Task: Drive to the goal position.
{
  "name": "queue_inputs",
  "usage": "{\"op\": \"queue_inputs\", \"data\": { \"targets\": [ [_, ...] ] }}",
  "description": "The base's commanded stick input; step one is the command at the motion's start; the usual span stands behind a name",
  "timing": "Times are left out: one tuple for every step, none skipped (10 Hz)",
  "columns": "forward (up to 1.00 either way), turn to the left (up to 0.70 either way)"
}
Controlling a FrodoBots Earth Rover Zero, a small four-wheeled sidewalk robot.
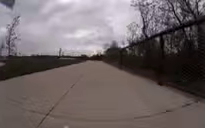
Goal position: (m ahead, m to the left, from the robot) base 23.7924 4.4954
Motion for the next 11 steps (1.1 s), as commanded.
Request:
{"op": "queue_inputs", "data": {
  "targets": [
    [1.00, 0.00],
    [1.00, 0.00],
    [1.00, 0.00],
    [1.00, 0.00],
    [1.00, 0.00],
    [1.00, 0.00],
    [1.00, 0.00],
    [1.00, 0.00],
    [1.00, 0.00],
    [1.00, 0.00],
    [1.00, 0.00]
  ]
}}
